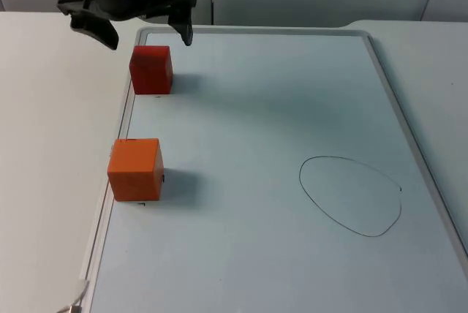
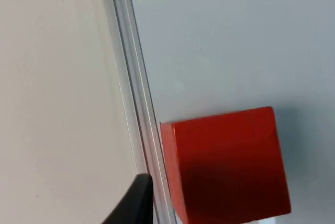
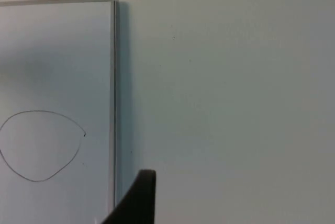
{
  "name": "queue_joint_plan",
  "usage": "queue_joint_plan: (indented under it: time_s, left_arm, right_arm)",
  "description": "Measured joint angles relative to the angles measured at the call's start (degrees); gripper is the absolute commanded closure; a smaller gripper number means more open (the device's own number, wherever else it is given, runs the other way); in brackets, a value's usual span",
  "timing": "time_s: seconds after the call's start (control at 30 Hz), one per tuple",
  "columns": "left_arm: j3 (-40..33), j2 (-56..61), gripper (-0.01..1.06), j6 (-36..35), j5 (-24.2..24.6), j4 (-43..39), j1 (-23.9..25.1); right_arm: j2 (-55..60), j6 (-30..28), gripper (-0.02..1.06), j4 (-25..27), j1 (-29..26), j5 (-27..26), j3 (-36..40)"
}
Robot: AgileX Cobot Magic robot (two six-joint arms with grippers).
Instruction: Pick up one cube with the left hand and another cube with the right hand. First place the cube in the right hand at the target position, then stack the cube in the left hand on top.
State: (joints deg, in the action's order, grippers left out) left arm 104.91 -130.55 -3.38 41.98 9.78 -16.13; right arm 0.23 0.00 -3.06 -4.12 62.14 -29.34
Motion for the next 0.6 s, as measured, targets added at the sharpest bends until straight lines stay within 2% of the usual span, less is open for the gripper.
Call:
queue_joint_plan:
  time_s: [0.37, 0.6]
  left_arm:
    - [0.67, -2.97, 0.02, -0.02, -3.99, -0.34, 0.00]
    - [0.80, -4.29, 0.02, -0.23, -4.74, -0.34, 0.00]
  right_arm:
    - [0.00, 0.00, 0.06, 0.00, 0.00, 0.00, 0.00]
    - [0.00, 0.00, 0.06, 0.00, 0.00, 0.00, 0.00]
